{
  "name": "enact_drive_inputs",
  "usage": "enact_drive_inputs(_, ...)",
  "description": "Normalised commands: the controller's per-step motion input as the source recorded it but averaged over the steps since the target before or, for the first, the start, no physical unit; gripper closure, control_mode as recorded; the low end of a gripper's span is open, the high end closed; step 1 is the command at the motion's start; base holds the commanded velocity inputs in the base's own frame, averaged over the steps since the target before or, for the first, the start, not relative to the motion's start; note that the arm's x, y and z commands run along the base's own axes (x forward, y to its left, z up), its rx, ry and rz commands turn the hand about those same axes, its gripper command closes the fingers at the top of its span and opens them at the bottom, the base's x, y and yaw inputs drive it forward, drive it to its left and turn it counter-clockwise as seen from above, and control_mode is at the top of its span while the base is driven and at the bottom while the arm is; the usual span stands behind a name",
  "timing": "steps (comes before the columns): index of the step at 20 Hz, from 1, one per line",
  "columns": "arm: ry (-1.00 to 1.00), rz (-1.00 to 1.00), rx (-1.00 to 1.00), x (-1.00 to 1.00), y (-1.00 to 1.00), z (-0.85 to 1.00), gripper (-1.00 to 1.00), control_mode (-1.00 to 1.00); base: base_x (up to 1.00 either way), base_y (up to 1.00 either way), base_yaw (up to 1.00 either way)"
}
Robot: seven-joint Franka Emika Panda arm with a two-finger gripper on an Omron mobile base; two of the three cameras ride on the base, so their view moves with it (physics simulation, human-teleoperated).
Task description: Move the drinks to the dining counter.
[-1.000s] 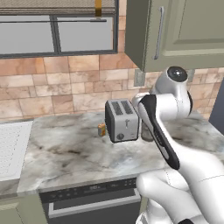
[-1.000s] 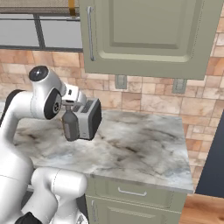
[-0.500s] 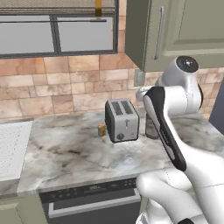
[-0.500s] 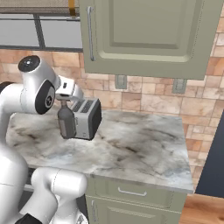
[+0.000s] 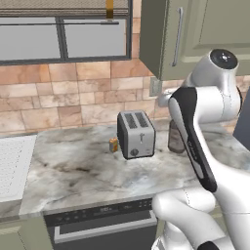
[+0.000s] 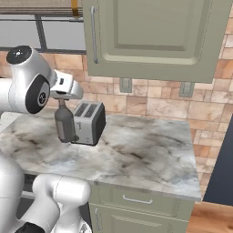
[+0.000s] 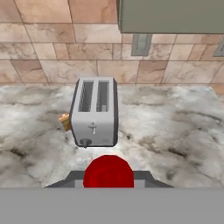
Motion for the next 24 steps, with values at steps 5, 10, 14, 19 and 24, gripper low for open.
enact_drive_inputs(5,0.00,0.00,0.00,-0.26,-0.07,0.10,1.00,-1.00,0.00,0.00,0.00)
enact_drive_inputs(10,0.00,0.00,0.00,-0.28,-0.07,0.00,1.00,-1.00,0.00,0.00,0.00)
enact_drive_inputs(14,0.00,0.00,0.00,-0.24,-0.01,0.01,1.00,-1.00,0.00,0.00,0.00)
enact_drive_inputs(19,0.00,0.00,0.00,-0.09,0.00,0.04,1.00,-1.00,0.00,0.00,0.00)
enact_drive_inputs(24,0.00,0.00,0.00,0.00,0.00,0.00,1.00,-1.00,0.00,0.00,0.00)
